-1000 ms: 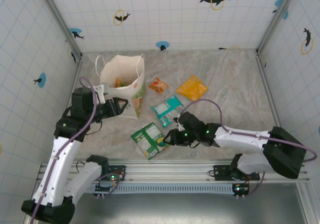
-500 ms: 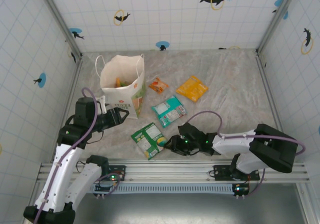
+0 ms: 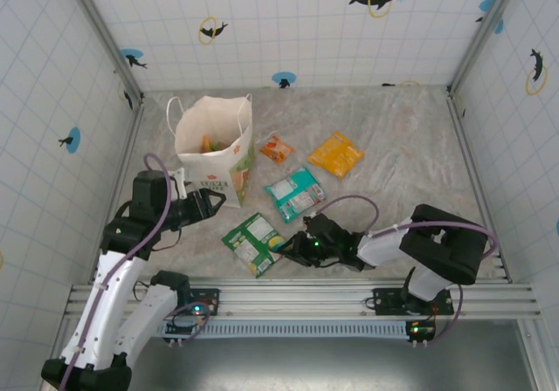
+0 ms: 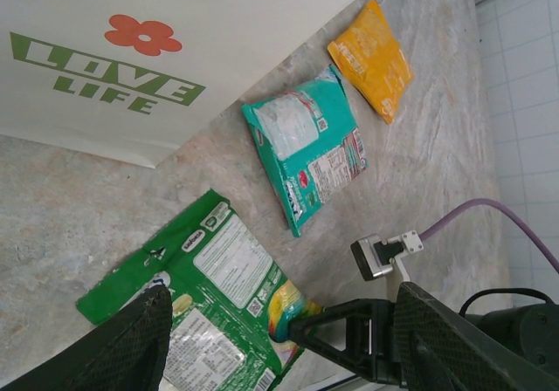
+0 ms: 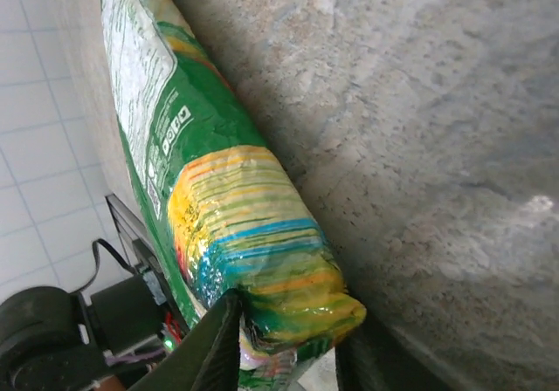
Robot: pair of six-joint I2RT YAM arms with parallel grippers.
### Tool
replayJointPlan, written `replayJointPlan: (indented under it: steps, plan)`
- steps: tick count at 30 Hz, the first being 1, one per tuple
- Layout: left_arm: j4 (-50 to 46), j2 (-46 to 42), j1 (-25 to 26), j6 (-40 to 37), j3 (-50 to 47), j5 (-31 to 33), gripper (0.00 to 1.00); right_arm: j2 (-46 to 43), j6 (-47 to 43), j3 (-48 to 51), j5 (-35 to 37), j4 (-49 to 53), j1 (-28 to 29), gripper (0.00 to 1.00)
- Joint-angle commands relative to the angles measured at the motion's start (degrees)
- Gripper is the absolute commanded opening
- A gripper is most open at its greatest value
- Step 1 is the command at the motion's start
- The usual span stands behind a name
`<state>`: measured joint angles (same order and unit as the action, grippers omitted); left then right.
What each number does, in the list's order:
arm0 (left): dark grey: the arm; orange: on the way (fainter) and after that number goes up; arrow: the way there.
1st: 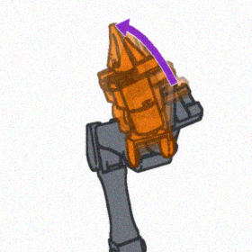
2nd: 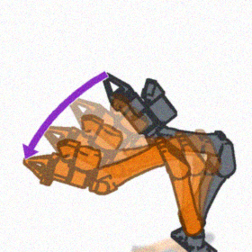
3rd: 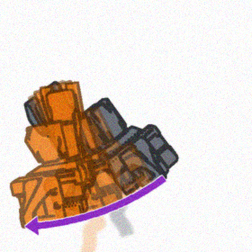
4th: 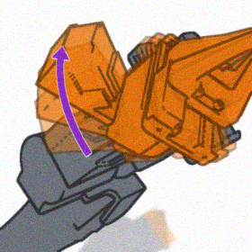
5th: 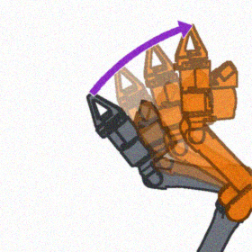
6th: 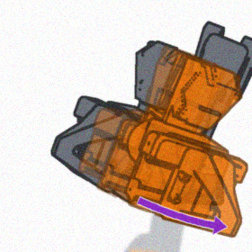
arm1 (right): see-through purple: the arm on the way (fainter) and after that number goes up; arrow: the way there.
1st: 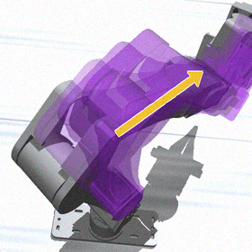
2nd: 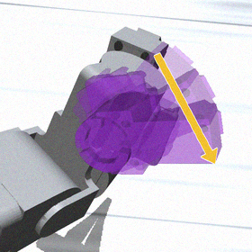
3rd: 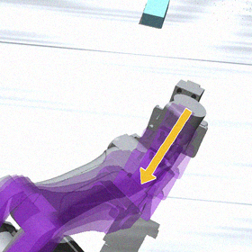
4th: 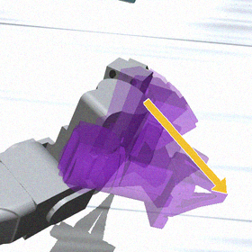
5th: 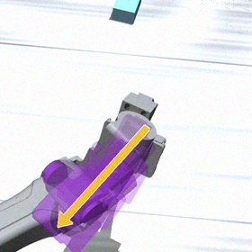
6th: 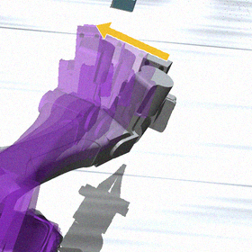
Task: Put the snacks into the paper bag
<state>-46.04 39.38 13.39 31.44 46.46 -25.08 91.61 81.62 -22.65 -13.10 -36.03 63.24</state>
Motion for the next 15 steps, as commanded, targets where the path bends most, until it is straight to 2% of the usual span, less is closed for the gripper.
replayJointPlan:
  steps: [1,4,9,15]
  plan:
    - [-0.2,0.1,-0.5,-1.6,-0.5,-0.8,0.68,1.0,-0.7,0.6,2.5,-0.5,-0.5,0.21]
    - [0.1,0.1,-0.5,-2.4,-0.6,-0.9,0.68,-0.5,-2.2,1.3,2.8,0.3,-0.4,0.11]
    - [0.9,0.4,-0.5,-4.0,-0.3,-1.5,0.68,-5.2,-6.5,1.2,4.1,5.8,-0.1,0.01]
    - [3.2,0.5,-0.5,-6.8,1.0,-3.5,0.66,-13.3,-15.1,-0.4,8.4,18.9,-0.2,0.00]
